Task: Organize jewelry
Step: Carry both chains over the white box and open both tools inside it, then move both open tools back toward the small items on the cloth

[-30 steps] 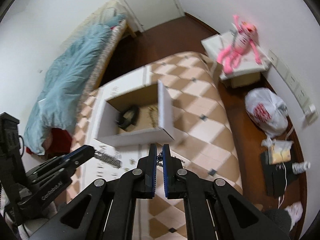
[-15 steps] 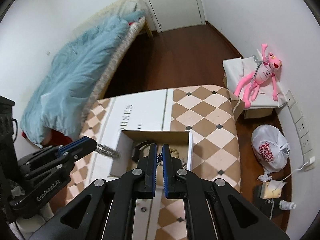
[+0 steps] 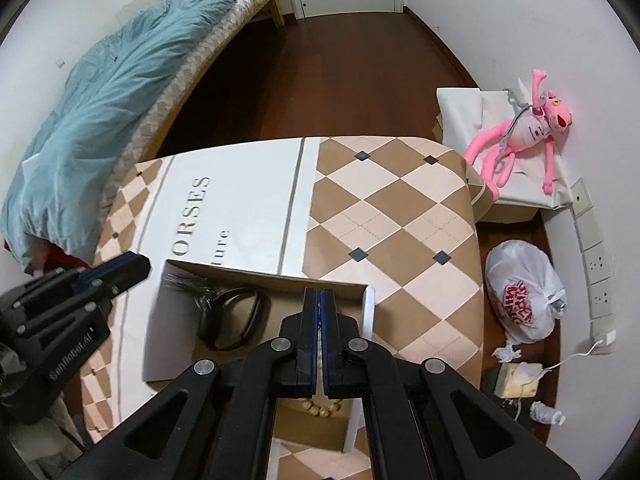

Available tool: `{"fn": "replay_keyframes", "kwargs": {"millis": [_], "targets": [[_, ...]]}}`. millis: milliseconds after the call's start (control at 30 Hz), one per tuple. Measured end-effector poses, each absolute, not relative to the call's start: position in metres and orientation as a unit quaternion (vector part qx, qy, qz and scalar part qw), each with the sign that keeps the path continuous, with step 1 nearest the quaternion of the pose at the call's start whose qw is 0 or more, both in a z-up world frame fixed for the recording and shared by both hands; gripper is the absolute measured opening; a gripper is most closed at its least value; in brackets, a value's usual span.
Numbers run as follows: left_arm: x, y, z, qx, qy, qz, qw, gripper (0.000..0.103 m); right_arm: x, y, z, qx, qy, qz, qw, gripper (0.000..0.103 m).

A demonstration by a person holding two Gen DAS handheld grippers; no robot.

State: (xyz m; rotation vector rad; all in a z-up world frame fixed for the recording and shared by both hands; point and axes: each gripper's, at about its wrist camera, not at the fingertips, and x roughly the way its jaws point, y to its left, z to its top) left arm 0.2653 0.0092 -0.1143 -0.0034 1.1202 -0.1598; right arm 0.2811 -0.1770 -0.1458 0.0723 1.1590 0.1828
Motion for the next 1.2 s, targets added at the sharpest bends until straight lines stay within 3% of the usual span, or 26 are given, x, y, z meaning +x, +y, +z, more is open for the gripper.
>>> {"fn": "replay_keyframes", "kwargs": {"millis": [300,367,433,467,633,700,767,833,900,1033,1200], "targets": [[0.276,0.007,-0.115,0.001,0.539,-0.049,0.841,0.013,0.297,-0.173,-0.162,0.005,0.585,0.076,0.807,0.002],[0.277,0.008,-0.115,0.002,0.539,-0.04,0.841,0.025,0.297,-0.175,-0.163,0.004,0.587,0.072,0.807,0.003],[0.276,0.009,-0.112,0.003,0.534,-0.029,0.845,0.069,0.296,-0.176,-0.163,0.004,0.586,0.069,0.807,0.005],[0.275,0.011,-0.111,0.002,0.531,-0.025,0.847,0.078,0.295,-0.177,-0.162,0.006,0.586,0.068,0.808,0.008],[0.269,0.015,-0.109,0.002,0.528,-0.008,0.849,0.087,0.29,-0.182,-0.157,0.01,0.581,0.064,0.811,0.01],[0.265,0.016,-0.11,0.002,0.528,-0.006,0.849,0.096,0.285,-0.184,-0.155,0.014,0.579,0.061,0.813,0.019],[0.258,0.017,-0.11,0.003,0.523,-0.005,0.852,0.096,0.279,-0.185,-0.154,0.009,0.576,0.058,0.816,0.056],[0.249,0.017,-0.111,0.005,0.518,-0.003,0.855,0.097,0.269,-0.185,-0.155,0.001,0.571,0.051,0.819,0.077],[0.242,0.016,-0.114,0.009,0.514,-0.001,0.858,0.103,0.26,-0.185,-0.158,-0.002,0.57,0.045,0.821,0.079],[0.227,0.015,-0.123,0.021,0.516,0.007,0.857,0.103,0.244,-0.185,-0.164,-0.011,0.566,0.033,0.823,0.091],[0.213,0.018,-0.126,0.013,0.516,0.012,0.856,0.103,0.228,-0.184,-0.166,-0.015,0.562,0.026,0.827,0.096]]}}
